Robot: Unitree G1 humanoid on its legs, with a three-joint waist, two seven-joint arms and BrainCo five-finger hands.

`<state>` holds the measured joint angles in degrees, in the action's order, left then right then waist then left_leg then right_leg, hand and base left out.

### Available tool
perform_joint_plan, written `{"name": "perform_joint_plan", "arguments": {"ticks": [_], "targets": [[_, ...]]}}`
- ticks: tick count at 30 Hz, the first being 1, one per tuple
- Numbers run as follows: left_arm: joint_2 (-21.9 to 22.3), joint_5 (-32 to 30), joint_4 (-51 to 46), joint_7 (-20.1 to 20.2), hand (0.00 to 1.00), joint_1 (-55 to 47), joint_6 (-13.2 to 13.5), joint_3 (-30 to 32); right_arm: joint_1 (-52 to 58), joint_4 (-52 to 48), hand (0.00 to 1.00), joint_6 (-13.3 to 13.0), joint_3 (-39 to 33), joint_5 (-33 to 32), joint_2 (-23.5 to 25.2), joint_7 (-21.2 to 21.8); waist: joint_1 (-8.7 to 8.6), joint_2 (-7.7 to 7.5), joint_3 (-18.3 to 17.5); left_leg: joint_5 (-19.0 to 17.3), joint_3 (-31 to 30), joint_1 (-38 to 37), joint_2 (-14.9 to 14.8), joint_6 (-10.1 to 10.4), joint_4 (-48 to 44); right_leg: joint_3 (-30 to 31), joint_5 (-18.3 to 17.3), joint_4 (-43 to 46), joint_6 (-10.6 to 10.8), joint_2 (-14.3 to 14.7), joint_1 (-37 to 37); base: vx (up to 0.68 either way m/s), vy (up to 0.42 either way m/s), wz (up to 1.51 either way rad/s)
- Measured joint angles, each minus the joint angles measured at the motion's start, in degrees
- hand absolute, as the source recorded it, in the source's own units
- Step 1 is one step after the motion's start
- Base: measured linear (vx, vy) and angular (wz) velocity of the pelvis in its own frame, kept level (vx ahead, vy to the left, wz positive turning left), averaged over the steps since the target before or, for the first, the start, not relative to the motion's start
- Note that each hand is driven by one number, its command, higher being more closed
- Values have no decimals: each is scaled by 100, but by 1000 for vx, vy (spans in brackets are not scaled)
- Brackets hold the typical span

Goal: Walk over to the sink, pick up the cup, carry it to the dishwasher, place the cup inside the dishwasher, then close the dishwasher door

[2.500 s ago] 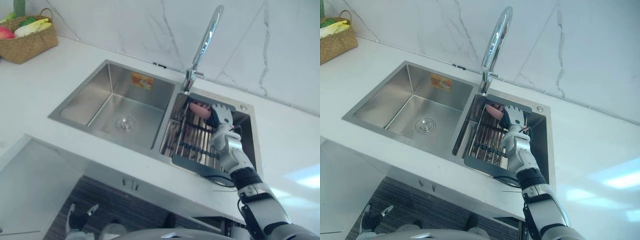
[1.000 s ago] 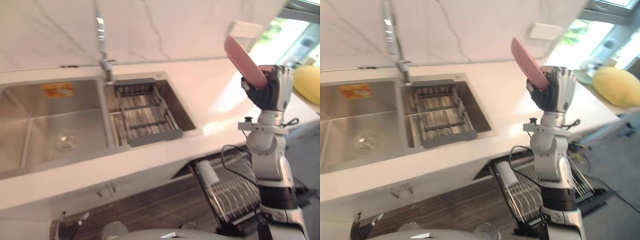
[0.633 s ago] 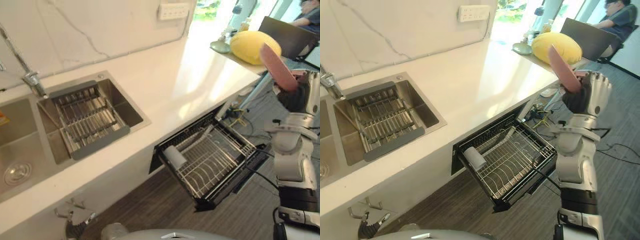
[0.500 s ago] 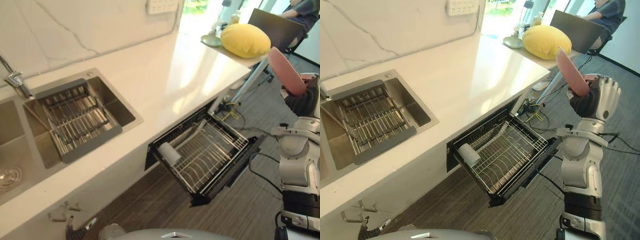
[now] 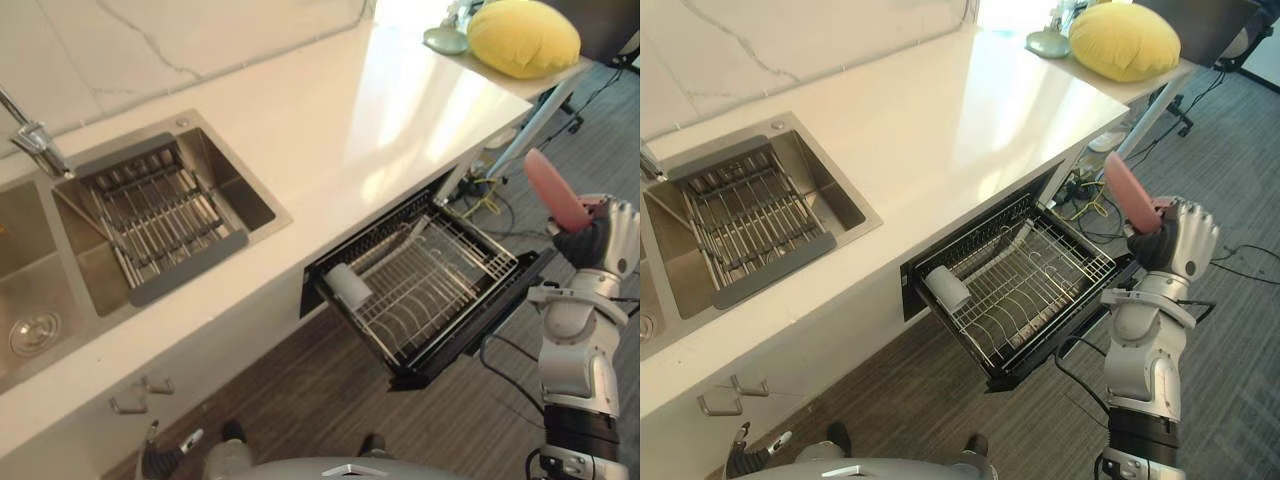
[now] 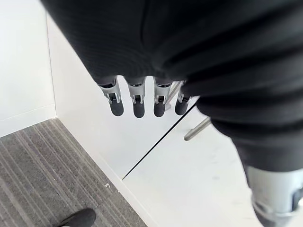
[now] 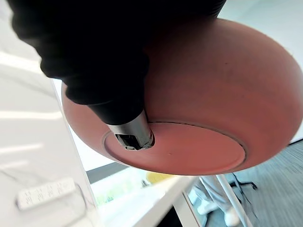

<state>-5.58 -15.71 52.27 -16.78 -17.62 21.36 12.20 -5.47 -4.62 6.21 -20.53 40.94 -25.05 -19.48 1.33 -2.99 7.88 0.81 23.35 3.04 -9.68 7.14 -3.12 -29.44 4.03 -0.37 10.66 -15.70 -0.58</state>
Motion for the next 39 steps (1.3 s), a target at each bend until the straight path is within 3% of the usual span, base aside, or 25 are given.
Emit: {"name": "perform_joint_plan", "arguments": {"ticks": [6,10,17,21,27,28,39], "targets": [[-94,661,-596,107,0,557,25,-366,-704,887,100,68,606,-1,2,-185,23,68,832,169,-42,746,13,-110,-97,27,256,-20,-110,-16,686,-101,9,2],[-214,861,-670,107,0,748,22,-572,-1290,1528,100,123,827,-11,-53,-441,69,167,1206,177,-160,1089,17,-161,-243,-28,341,-32,-133,-27,878,-54,17,14],[-392,1239,-1062,108,0,1049,-57,-813,-2567,2279,100,125,1390,-277,-888,-698,204,540,1881,252,-310,1733,167,-346,-379,-119,617,-122,-187,-142,1325,-56,43,13],[-505,1458,-1098,97,0,1254,-144,-1107,-3281,2926,100,153,1780,-353,-1285,-712,278,735,2006,321,-324,2096,317,-447,-375,-103,765,-205,-175,-255,1654,-56,70,9],[-464,1836,-1099,47,0,1382,-127,-1814,-4024,3539,100,271,2061,-437,-1925,-741,386,1221,2188,421,-461,2562,520,-577,-357,-38,892,-291,-96,-409,2083,-34,58,7],[-460,1905,-1100,30,0,1378,-128,-1959,-4038,3557,0,298,2059,-458,-2050,-743,390,1259,2174,438,-463,2629,553,-596,-344,21,922,-312,-99,-434,2170,-15,55,-7],[-431,2244,-1405,31,0,1373,-181,-2569,-3565,2977,0,482,1627,-458,-2365,-842,228,1454,2044,610,-667,2528,711,-574,-58,239,990,-313,-59,-533,2287,-1,23,-4]]}}
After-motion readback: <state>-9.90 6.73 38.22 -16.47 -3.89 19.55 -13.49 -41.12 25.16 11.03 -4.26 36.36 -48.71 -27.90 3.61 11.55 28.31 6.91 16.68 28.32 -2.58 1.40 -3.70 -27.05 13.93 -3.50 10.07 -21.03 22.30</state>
